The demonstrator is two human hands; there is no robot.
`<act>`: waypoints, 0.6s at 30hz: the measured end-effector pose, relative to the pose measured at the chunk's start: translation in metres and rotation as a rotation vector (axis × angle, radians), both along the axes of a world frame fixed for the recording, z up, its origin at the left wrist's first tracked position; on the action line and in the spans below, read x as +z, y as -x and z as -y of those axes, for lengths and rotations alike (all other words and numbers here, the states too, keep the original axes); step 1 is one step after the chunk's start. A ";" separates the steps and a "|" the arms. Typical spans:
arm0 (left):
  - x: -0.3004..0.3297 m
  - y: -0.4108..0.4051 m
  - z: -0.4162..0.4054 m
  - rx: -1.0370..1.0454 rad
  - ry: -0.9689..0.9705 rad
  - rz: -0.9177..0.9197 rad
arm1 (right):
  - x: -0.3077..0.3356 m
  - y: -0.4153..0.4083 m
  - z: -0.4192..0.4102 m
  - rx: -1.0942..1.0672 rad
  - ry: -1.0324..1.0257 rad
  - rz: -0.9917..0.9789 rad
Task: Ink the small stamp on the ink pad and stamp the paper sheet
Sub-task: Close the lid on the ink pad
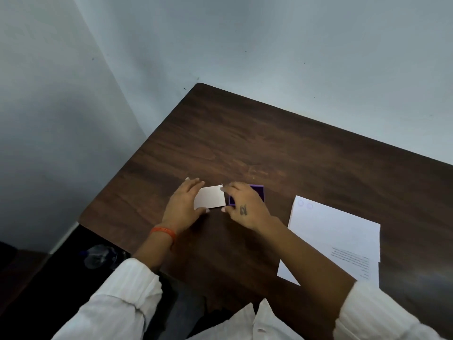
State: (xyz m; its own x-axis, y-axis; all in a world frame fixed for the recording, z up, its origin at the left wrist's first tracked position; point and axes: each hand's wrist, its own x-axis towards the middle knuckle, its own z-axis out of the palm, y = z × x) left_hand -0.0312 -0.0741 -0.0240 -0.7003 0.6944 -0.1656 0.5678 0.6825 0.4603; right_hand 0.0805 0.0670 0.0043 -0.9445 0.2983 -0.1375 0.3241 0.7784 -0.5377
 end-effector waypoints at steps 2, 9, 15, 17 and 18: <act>-0.006 0.007 0.003 -0.063 0.050 0.034 | -0.005 0.014 0.002 0.094 -0.066 0.051; -0.010 0.017 0.008 -0.096 0.023 0.128 | -0.012 0.041 -0.001 0.290 -0.212 0.230; -0.014 0.020 0.012 -0.101 -0.030 0.134 | -0.012 0.045 0.000 0.303 -0.219 0.249; -0.012 0.021 0.011 -0.118 -0.013 0.118 | -0.011 0.045 0.000 0.306 -0.226 0.244; -0.010 0.021 0.010 -0.125 -0.011 0.108 | -0.011 0.044 -0.001 0.303 -0.228 0.235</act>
